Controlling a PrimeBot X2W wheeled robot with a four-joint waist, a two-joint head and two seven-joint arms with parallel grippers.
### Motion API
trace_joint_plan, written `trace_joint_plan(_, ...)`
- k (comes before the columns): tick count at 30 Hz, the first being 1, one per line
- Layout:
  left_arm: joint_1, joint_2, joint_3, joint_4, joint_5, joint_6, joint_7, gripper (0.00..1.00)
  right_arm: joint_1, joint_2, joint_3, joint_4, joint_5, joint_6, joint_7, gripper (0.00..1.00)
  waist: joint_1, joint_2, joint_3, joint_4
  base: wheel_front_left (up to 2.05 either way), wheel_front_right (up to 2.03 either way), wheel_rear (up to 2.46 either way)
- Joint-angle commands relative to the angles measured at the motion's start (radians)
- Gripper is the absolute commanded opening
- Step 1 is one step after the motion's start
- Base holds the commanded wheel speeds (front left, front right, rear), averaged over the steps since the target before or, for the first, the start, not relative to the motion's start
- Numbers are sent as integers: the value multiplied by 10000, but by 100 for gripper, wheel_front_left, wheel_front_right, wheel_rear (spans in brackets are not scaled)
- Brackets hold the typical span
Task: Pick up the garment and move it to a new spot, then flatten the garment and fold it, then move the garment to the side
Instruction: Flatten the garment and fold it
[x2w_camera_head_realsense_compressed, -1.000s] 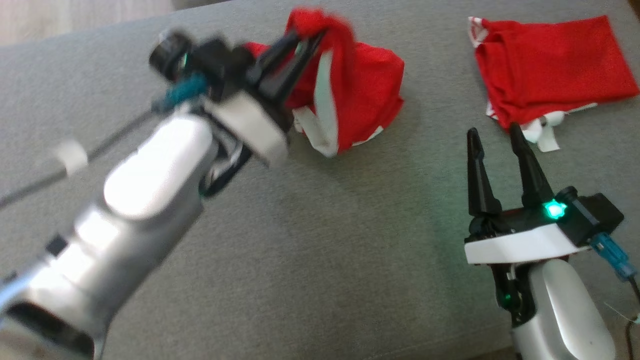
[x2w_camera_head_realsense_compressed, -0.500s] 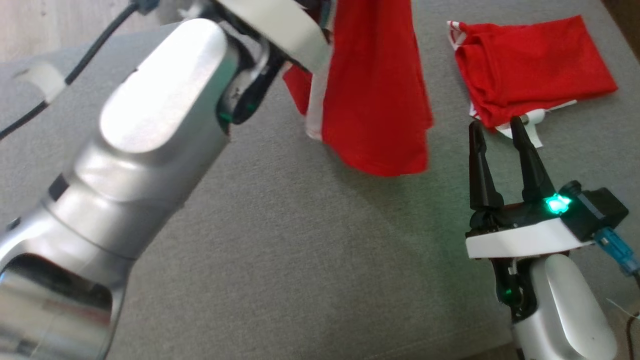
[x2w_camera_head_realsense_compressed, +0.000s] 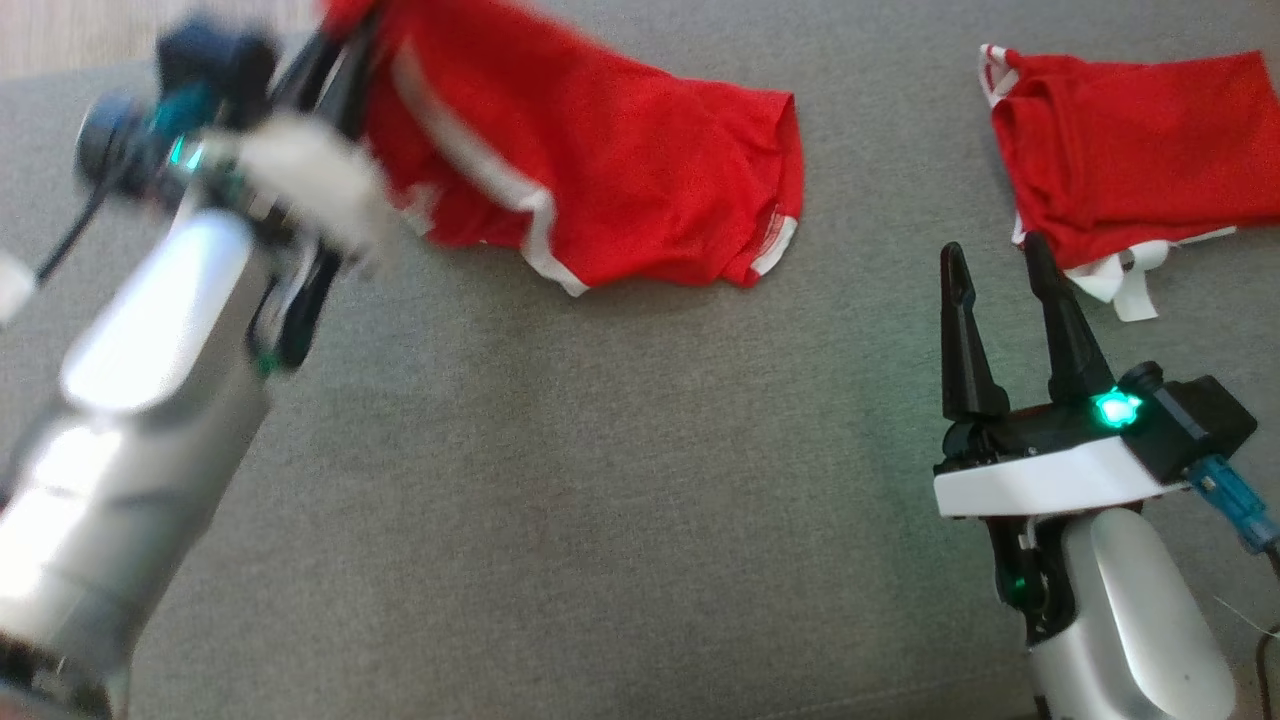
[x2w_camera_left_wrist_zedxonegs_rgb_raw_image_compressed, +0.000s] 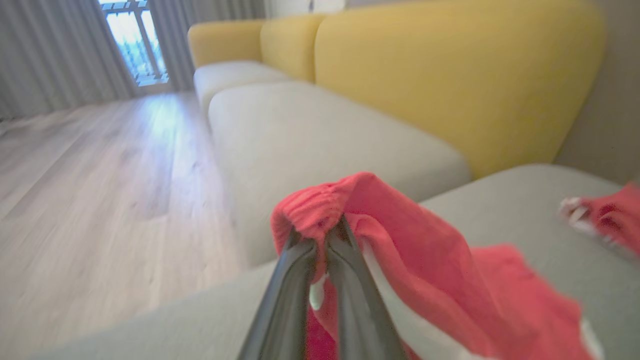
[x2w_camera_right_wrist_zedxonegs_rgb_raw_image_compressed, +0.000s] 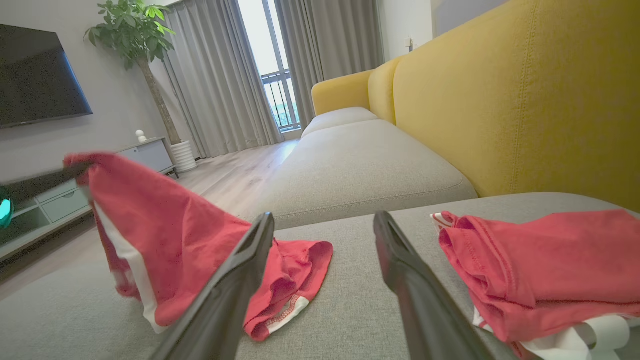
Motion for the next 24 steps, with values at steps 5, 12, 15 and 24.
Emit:
trace_joint_plan(5, 322, 714, 490, 912, -302, -246, -115, 0, -384, -22, 196, -323, -174, -7, -109, 100, -1, 0, 395, 178, 0, 0, 0)
trace_joint_plan(12, 698, 581, 644, 2408, -525, -578, -1033, 100, -494, -22, 326, -156, -536, -7, -109, 100, -1, 0, 524, 396, 0, 0, 0)
trace_joint_plan(15, 761, 459, 717, 2880, -549, -639, -1581, 100, -573, -22, 371, -121, -603, -7, -109, 100, -1, 0, 437, 431, 0, 0, 0)
trace_joint_plan(24, 1203, 450, 1540, 2013, 76, -403, -2444, 100, -311, -22, 151, -136, -835, -7, -109, 100, -1, 0, -153, 894, 0, 0, 0)
